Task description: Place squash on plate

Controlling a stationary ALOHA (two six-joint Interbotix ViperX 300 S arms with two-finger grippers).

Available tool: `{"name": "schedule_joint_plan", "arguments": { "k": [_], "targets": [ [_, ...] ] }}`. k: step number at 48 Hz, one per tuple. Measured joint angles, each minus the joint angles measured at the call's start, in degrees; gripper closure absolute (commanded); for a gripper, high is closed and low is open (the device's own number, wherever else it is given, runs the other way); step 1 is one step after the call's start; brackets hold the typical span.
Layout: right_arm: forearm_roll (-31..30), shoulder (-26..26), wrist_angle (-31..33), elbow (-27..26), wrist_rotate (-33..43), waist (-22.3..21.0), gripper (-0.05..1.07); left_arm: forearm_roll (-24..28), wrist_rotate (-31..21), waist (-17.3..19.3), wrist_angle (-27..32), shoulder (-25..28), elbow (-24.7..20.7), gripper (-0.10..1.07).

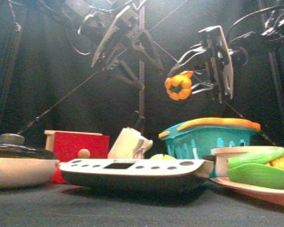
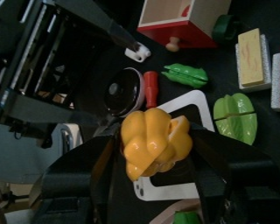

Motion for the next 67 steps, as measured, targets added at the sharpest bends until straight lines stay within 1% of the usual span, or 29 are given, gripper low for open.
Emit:
{"name": "schedule_joint_plan", "arguments": {
  "k": [5, 8, 11, 14, 19, 27, 31, 36, 39, 43, 48, 53, 61, 67],
  "targets": [
    [0.44, -0.62, 1.67, 0.70, 0.09, 0.70, 0.34, -0.44, -0.26, 0.00, 0.18, -2.64, 2.81, -0.06],
    [1.85, -1.85, 4.04, 1.49, 0.26, 2.99, 0.34, -0.53, -0.44, 0.00, 0.26, -3.96, 4.31, -0.06],
    [3.08, -3.25, 6.59, 1.93, 0.18, 6.50, 0.34, -0.62, -0.53, 0.00, 0.35, -5.27, 5.62, -0.06],
    [4.83, -4.75, 9.93, 2.02, 0.09, 10.90, 0.34, -0.62, -0.53, 0.00, 0.35, -6.68, 7.03, -0.06],
    [8.00, -6.77, 15.82, 2.02, 0.18, 16.70, 0.34, -1.14, -1.32, 0.00, 0.35, -9.84, 9.93, -0.06],
    [13.97, -7.12, 24.61, 2.20, 0.18, 23.99, 0.34, -3.25, -4.66, 0.62, 0.44, -14.94, 14.77, -0.06],
    [17.31, -6.86, 28.21, 2.20, 0.00, 25.93, 0.34, -4.04, -6.68, 1.14, 0.53, -17.40, 17.40, -0.06],
    [20.65, -5.45, 31.29, 2.20, -0.18, 27.16, 0.33, -5.10, -8.88, 2.02, 0.53, -19.95, 20.65, -0.06],
    [22.15, -4.48, 31.82, 2.20, -0.26, 27.77, 0.33, -5.45, -9.49, 2.55, 0.53, -21.36, 22.24, -0.06],
    [24.43, -2.72, 32.43, 2.20, -0.35, 28.39, 0.33, -6.50, -10.02, 3.43, 0.53, -22.76, 23.73, -0.06],
    [26.19, -0.70, 32.78, 2.20, -0.35, 28.83, 0.31, -9.14, -10.20, 5.45, 0.53, -24.35, 24.79, -0.06],
    [27.51, 0.53, 32.87, 2.20, -0.26, 29.18, 0.24, -11.78, -10.11, 7.65, 0.35, -24.96, 25.05, -0.06],
    [28.48, 1.76, 33.22, 2.20, -0.35, 29.09, 0.08, -13.62, -10.02, 9.40, -0.35, -24.87, 26.10, -0.06],
    [28.56, 1.76, 34.37, 2.20, -0.26, 28.83, 0.03, -13.80, -10.02, 10.72, -0.44, -24.87, 26.54, -0.06]
  ]
}}
